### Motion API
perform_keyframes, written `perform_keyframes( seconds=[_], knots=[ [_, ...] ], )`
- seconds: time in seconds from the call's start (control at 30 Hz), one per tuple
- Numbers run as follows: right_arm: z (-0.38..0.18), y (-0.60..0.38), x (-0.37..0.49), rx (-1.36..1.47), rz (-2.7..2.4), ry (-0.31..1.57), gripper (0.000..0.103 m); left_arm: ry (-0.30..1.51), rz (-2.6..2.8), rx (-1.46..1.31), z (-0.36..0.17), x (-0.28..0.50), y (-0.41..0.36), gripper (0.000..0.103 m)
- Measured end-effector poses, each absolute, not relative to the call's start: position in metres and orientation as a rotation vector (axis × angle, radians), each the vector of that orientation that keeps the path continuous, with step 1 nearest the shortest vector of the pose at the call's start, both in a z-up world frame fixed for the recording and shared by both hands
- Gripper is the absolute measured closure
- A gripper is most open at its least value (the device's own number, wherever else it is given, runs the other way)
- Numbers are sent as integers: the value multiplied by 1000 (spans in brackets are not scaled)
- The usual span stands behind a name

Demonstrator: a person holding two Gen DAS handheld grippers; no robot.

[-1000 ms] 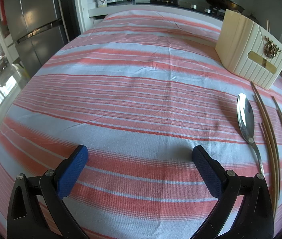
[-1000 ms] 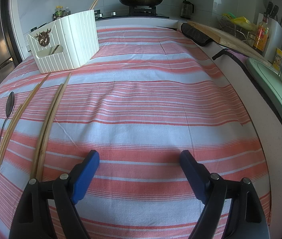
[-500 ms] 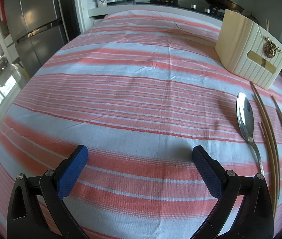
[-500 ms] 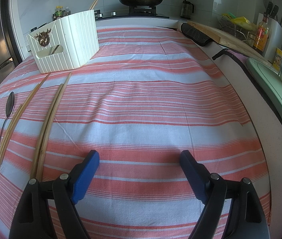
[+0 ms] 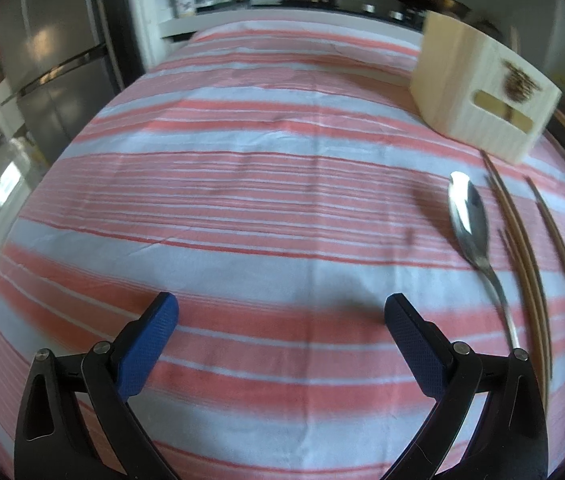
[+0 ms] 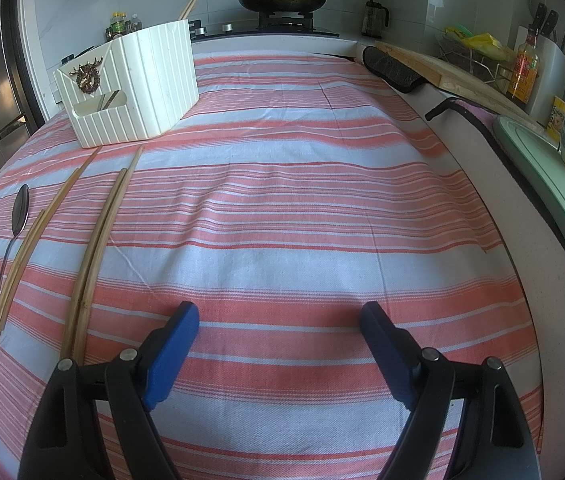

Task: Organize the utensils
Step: 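Lower the left tool toward the steel spoon while the right tool approaches a chopstick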

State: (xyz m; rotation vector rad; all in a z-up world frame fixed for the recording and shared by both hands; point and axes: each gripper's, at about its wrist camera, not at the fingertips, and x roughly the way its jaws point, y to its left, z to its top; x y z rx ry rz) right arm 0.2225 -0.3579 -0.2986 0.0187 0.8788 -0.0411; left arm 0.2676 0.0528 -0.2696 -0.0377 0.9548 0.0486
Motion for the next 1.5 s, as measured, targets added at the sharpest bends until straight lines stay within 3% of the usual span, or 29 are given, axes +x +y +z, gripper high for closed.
perform_keyframes(
  seconds=[0.3, 0.73, 1.07, 1.5],
  knots=[
    [-299, -358, 222, 19, -41, 879, 18, 909, 5, -75, -243, 257, 33, 0],
    [-299, -358, 223, 19, -41, 879, 18, 952, 28, -106, -248, 256, 41, 0],
    [-299, -358, 223, 19, -41, 879, 18, 969, 24, -299, -244, 269, 44, 0],
    [-298, -358, 223, 19, -41, 879, 18, 966, 36, -36, -265, 284, -48, 0]
  ],
)
